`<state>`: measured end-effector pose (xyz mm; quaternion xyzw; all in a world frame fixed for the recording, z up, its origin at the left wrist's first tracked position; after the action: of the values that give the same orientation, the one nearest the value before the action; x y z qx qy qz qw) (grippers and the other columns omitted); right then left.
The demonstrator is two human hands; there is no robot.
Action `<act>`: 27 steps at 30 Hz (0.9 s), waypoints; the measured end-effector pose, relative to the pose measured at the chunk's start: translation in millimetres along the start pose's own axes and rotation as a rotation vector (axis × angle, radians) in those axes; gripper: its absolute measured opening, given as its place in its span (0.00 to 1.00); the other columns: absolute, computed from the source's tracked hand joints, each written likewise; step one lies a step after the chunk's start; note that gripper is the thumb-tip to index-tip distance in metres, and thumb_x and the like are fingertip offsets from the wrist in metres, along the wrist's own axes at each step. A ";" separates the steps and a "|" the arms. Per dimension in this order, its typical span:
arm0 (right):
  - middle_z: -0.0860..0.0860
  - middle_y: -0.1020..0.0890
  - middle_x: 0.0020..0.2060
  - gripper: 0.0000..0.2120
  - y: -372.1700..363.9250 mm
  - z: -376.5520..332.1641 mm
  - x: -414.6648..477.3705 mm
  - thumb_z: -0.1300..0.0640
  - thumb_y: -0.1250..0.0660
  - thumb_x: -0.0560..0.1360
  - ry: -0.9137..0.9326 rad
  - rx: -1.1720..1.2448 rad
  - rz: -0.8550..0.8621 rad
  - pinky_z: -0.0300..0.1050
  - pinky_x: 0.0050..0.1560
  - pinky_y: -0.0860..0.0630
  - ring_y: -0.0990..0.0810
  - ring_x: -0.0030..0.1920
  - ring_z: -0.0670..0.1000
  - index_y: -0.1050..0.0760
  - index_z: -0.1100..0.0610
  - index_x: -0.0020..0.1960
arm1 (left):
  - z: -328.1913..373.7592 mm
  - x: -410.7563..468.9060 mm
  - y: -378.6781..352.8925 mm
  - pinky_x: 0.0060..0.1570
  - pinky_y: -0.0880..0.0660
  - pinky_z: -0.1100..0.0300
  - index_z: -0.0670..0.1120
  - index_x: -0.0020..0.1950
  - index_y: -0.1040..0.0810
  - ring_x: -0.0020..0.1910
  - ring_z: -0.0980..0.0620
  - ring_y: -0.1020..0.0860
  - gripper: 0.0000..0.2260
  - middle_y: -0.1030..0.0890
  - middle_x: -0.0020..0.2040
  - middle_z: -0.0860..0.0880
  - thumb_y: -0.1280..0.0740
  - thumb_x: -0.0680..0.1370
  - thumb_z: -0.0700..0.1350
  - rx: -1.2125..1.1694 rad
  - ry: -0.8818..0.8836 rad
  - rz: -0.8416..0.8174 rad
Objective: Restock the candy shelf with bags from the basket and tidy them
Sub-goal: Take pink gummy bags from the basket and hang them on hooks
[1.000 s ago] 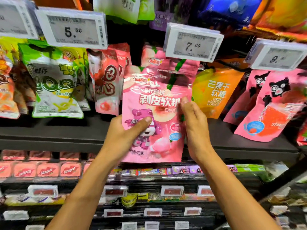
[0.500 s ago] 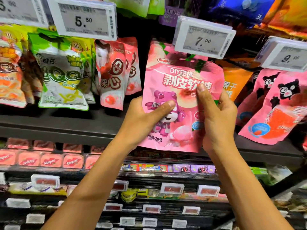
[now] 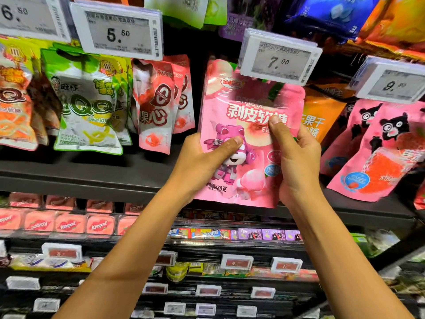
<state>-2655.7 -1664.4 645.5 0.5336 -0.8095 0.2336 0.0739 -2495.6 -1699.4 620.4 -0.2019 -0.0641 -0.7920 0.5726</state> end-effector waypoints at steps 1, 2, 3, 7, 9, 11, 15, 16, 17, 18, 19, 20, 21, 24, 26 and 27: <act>0.52 0.13 0.45 0.08 0.1 1.5 2.1 0.55 0.29 0.74 -0.003 -0.004 -0.002 0.43 0.42 0.20 0.15 0.44 0.50 0.18 0.56 0.52 | -2.1 1.2 -0.2 0.41 0.22 0.67 0.60 0.44 0.16 0.44 0.57 0.15 0.04 0.14 0.43 0.55 0.28 0.71 0.55 -0.005 -0.002 0.006; 0.52 0.13 0.44 0.07 0.1 3.3 3.9 0.55 0.29 0.74 -0.006 -0.006 -0.002 0.43 0.41 0.20 0.15 0.44 0.50 0.18 0.55 0.52 | -4.2 2.5 -0.2 0.44 0.21 0.65 0.61 0.45 0.16 0.45 0.56 0.15 0.04 0.14 0.44 0.54 0.28 0.71 0.55 -0.006 -0.006 0.013; 0.52 0.13 0.45 0.07 0.4 5.2 5.9 0.55 0.28 0.74 -0.010 -0.006 -0.003 0.43 0.41 0.20 0.14 0.44 0.50 0.19 0.55 0.52 | -6.7 4.1 0.2 0.46 0.20 0.62 0.61 0.45 0.16 0.47 0.55 0.15 0.05 0.14 0.44 0.54 0.28 0.71 0.56 -0.008 -0.006 0.021; 0.51 0.14 0.43 0.06 1.1 13.0 11.6 0.56 0.29 0.75 -0.015 -0.028 -0.009 0.42 0.40 0.20 0.15 0.42 0.49 0.19 0.55 0.51 | -18.4 8.3 1.8 0.54 0.21 0.52 0.56 0.48 0.15 0.50 0.52 0.16 0.10 0.14 0.47 0.52 0.28 0.70 0.56 -0.023 0.031 0.032; 0.50 0.14 0.42 0.06 1.8 15.9 13.7 0.55 0.29 0.74 -0.012 -0.031 -0.008 0.41 0.40 0.21 0.15 0.42 0.48 0.18 0.55 0.50 | -21.6 9.3 2.5 0.55 0.21 0.52 0.55 0.49 0.15 0.50 0.53 0.16 0.10 0.14 0.48 0.52 0.28 0.71 0.56 -0.013 0.014 0.039; 0.51 0.14 0.42 0.06 2.9 17.9 16.3 0.55 0.28 0.74 -0.008 -0.032 -0.005 0.41 0.40 0.21 0.15 0.42 0.48 0.18 0.54 0.50 | -22.3 11.2 3.0 0.53 0.20 0.55 0.55 0.49 0.16 0.50 0.53 0.16 0.08 0.14 0.47 0.53 0.28 0.72 0.55 0.007 -0.022 0.042; 0.49 0.15 0.39 0.02 0.7 24.1 22.9 0.59 0.31 0.76 -0.020 -0.071 0.010 0.40 0.38 0.22 0.17 0.38 0.47 0.19 0.54 0.48 | -30.4 18.1 4.1 0.49 0.19 0.59 0.56 0.47 0.15 0.48 0.54 0.16 0.04 0.14 0.46 0.53 0.28 0.73 0.52 0.003 0.001 0.059; 0.48 0.16 0.36 0.02 -0.2 26.2 25.2 0.59 0.31 0.77 -0.022 -0.096 0.025 0.39 0.36 0.23 0.19 0.35 0.46 0.20 0.55 0.47 | -33.0 20.8 4.9 0.47 0.20 0.60 0.57 0.45 0.15 0.47 0.55 0.16 0.03 0.14 0.45 0.54 0.28 0.73 0.51 0.010 0.015 0.072; 0.45 0.18 0.32 0.02 -1.3 27.2 28.0 0.59 0.31 0.77 -0.018 -0.131 0.042 0.36 0.32 0.25 0.21 0.32 0.43 0.21 0.54 0.46 | -35.1 24.0 6.1 0.44 0.20 0.61 0.58 0.43 0.15 0.45 0.56 0.15 0.02 0.14 0.44 0.54 0.27 0.73 0.51 0.022 0.032 0.088; 0.42 0.21 0.27 0.03 -2.4 28.1 31.4 0.58 0.31 0.77 -0.011 -0.171 0.057 0.34 0.28 0.28 0.24 0.28 0.40 0.22 0.54 0.44 | -37.4 27.9 7.1 0.41 0.21 0.63 0.58 0.42 0.15 0.43 0.57 0.15 0.02 0.14 0.42 0.54 0.27 0.73 0.51 0.031 0.054 0.102; 0.40 0.23 0.24 0.05 -3.7 29.0 35.1 0.58 0.31 0.77 -0.007 -0.199 0.065 0.32 0.26 0.31 0.27 0.25 0.38 0.23 0.53 0.42 | -40.0 32.1 8.3 0.38 0.22 0.64 0.57 0.42 0.15 0.41 0.57 0.15 0.01 0.13 0.41 0.53 0.27 0.73 0.51 0.027 0.084 0.109; 0.39 0.24 0.23 0.06 -5.5 29.7 39.1 0.57 0.31 0.77 -0.007 -0.210 0.069 0.30 0.25 0.32 0.28 0.24 0.37 0.23 0.53 0.41 | -42.5 36.6 9.1 0.37 0.22 0.64 0.54 0.43 0.15 0.41 0.55 0.15 0.02 0.13 0.41 0.52 0.26 0.73 0.50 0.009 0.117 0.111; 0.39 0.24 0.22 0.06 -7.1 30.7 43.0 0.57 0.31 0.77 -0.008 -0.211 0.071 0.30 0.24 0.33 0.28 0.24 0.37 0.24 0.53 0.41 | -45.1 41.2 9.6 0.36 0.22 0.64 0.51 0.43 0.15 0.40 0.53 0.15 0.03 0.13 0.41 0.50 0.26 0.73 0.49 -0.015 0.148 0.109; 0.40 0.23 0.24 0.05 -10.6 36.4 53.4 0.56 0.31 0.77 -0.009 -0.217 0.074 0.30 0.25 0.32 0.27 0.24 0.36 0.23 0.53 0.42 | -51.7 54.4 12.1 0.38 0.19 0.59 0.50 0.41 0.15 0.39 0.50 0.15 0.03 0.14 0.39 0.47 0.27 0.70 0.48 -0.022 0.201 0.117; 0.44 0.19 0.32 0.03 -10.9 41.0 58.4 0.55 0.30 0.76 -0.004 -0.212 0.065 0.33 0.28 0.28 0.23 0.29 0.38 0.22 0.54 0.45 | -55.0 60.0 12.9 0.45 0.18 0.54 0.50 0.41 0.15 0.42 0.48 0.15 0.03 0.14 0.41 0.46 0.27 0.70 0.47 -0.021 0.212 0.107; 0.48 0.17 0.36 0.04 -10.0 43.9 60.0 0.55 0.30 0.76 -0.006 -0.197 0.059 0.35 0.32 0.24 0.20 0.33 0.41 0.21 0.55 0.47 | -56.3 61.5 12.6 0.48 0.18 0.54 0.50 0.44 0.15 0.44 0.47 0.15 0.03 0.13 0.43 0.45 0.26 0.71 0.47 -0.028 0.211 0.089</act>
<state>-2666.2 -1737.4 632.0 0.5004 -0.8441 0.1530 0.1167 -2513.9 -1776.5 591.7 -0.1279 0.0164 -0.7834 0.6080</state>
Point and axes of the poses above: each hand's wrist, its own x-axis towards the middle knuckle, its own y-axis out of the back of the hand, z = x × y, the point moved 5 cm from there along x, towards the middle knuckle
